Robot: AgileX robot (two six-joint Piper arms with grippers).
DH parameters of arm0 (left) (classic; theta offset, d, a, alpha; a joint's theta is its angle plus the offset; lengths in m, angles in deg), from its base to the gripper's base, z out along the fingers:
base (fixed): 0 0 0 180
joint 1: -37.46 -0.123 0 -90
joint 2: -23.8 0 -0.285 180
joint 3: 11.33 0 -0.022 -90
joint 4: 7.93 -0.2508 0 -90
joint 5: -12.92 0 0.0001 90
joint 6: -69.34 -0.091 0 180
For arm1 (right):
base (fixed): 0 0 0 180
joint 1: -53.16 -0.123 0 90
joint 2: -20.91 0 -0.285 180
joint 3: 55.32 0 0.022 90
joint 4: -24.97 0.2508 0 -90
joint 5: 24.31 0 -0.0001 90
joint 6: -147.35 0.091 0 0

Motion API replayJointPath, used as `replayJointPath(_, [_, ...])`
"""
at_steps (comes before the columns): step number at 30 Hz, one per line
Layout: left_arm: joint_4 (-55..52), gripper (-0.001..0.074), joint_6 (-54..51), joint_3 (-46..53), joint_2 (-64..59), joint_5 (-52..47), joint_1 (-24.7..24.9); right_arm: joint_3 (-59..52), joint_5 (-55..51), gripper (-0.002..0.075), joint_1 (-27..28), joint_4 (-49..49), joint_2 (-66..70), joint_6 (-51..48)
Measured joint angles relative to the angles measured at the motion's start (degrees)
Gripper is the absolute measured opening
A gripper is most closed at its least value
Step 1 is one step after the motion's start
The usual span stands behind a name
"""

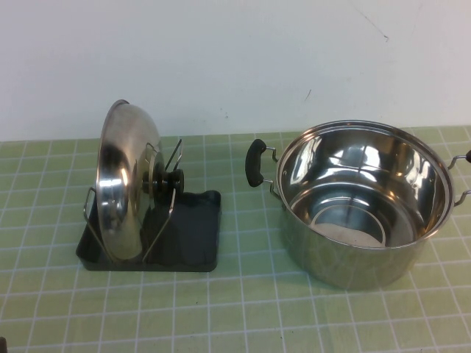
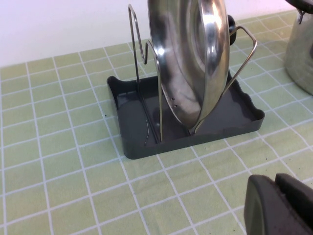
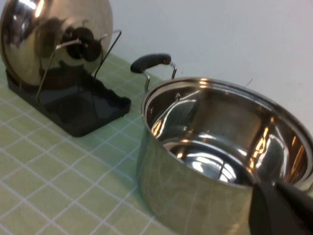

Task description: Put pot lid on rack

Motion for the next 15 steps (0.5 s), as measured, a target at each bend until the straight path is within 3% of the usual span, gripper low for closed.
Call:
replayJointPath(9, [0.0,0.0001,0.0,0.0,0.0,0.0,0.0,-4.97,1.49,-0.0001,0.0,0.78,0.0,0.11])
replayJointPath(15, [0.0,0.0001,0.0,0.0,0.0,0.0,0.0,-14.16,11.62,-0.0001,2.9,5.93,-3.12,-0.78])
